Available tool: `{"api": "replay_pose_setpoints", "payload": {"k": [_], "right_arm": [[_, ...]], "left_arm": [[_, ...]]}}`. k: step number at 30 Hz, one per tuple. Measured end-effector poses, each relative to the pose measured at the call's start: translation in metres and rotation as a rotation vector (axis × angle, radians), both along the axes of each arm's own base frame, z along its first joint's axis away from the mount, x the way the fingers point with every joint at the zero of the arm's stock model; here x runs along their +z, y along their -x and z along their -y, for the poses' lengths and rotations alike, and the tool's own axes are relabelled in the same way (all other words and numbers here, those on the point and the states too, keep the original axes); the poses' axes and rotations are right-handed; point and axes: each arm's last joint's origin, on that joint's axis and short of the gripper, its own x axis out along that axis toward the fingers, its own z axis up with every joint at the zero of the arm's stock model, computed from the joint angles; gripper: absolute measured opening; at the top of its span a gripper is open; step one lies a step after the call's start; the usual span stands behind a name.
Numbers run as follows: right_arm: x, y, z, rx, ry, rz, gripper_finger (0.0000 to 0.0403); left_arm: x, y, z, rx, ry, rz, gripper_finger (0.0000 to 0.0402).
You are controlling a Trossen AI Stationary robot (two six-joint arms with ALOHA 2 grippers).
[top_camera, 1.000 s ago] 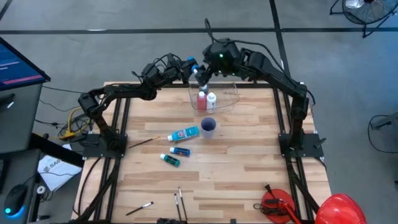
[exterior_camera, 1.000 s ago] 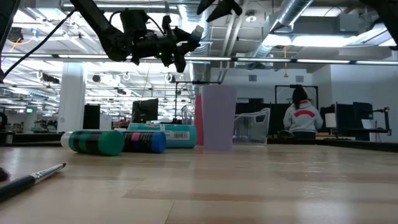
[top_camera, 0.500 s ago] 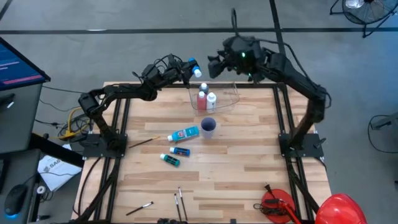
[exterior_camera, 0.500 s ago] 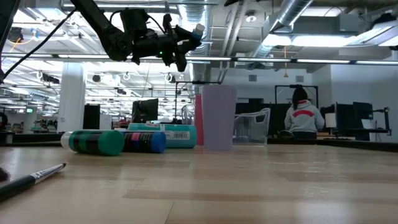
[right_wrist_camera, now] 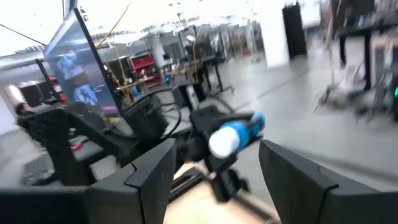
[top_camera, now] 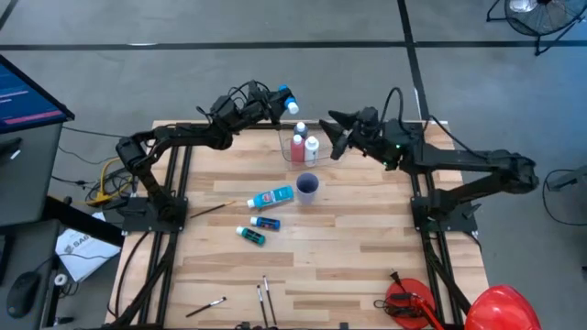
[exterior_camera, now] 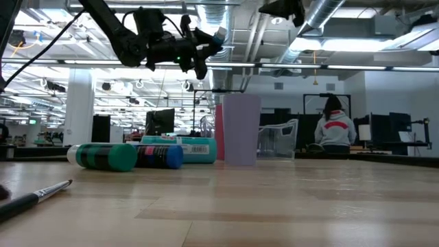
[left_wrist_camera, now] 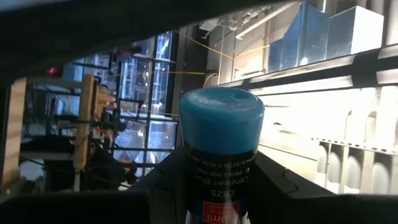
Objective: Pick & Place Paint Supplies
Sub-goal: Adjust the blue paint bottle in the transparent bin
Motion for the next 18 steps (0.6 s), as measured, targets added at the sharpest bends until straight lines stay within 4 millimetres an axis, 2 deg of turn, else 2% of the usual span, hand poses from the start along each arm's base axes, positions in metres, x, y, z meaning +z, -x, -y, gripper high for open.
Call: {"api": "replay_pose_setpoints", "payload": {"k": [3,10,14,18], "right_arm": [[-0.003,-0.008,0.006,-0.023,0.063,-0.006,0.0223],[-0.022,-0.047,0.029,-0.077,0.107,-0.127,0.0223],[-0.031,-0.065,0.041,-0.094,0.103,-0.168,0.0223],[-0.031,-0.078,0.049,-0.110,0.150,-0.200,0.0223]], "left_arm": [[-0.001,-0.003,0.003,0.049,-0.010,-0.009,0.0102],[-0.001,-0.003,0.002,0.178,-0.101,-0.052,0.0102],[-0.001,-0.002,0.001,0.203,-0.144,-0.073,0.0102],[-0.001,-0.002,0.001,0.188,-0.154,-0.076,0.0102]]}}
